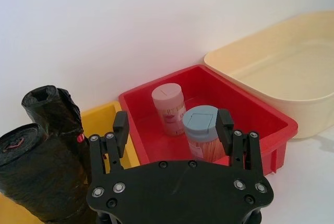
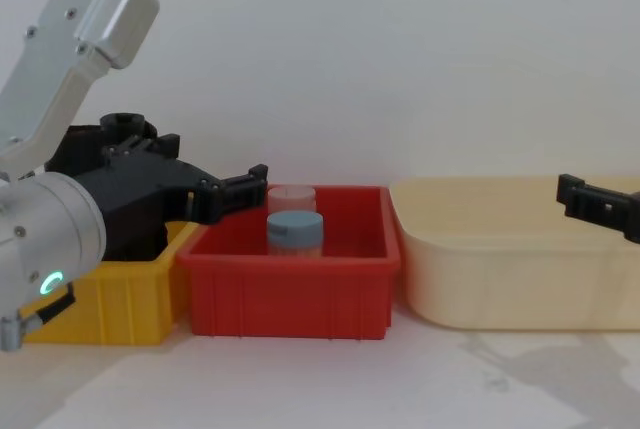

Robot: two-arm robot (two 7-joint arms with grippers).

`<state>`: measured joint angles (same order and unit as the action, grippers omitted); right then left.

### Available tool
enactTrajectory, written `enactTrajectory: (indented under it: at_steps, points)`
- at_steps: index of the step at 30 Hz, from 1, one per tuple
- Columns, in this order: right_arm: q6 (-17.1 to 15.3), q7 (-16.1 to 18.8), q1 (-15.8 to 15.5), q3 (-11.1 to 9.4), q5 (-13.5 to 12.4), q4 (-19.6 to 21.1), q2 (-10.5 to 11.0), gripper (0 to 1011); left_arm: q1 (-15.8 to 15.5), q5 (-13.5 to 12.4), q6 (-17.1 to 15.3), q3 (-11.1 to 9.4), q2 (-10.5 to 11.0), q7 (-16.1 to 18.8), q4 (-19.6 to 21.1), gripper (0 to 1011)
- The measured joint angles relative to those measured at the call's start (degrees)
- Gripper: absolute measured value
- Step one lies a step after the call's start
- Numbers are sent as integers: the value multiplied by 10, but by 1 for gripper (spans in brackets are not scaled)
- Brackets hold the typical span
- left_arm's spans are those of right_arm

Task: Pick up the garbage bag with the one hand and transfer it to the other hand.

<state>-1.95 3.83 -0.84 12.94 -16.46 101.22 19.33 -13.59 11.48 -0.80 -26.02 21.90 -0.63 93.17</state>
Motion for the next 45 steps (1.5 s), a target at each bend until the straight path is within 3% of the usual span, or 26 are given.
enactTrajectory:
  at_steps: [45]
  points:
    - [0, 0, 0, 0, 0, 0, 0, 1000, 1, 0, -3, 0, -1, -1, 2, 1000]
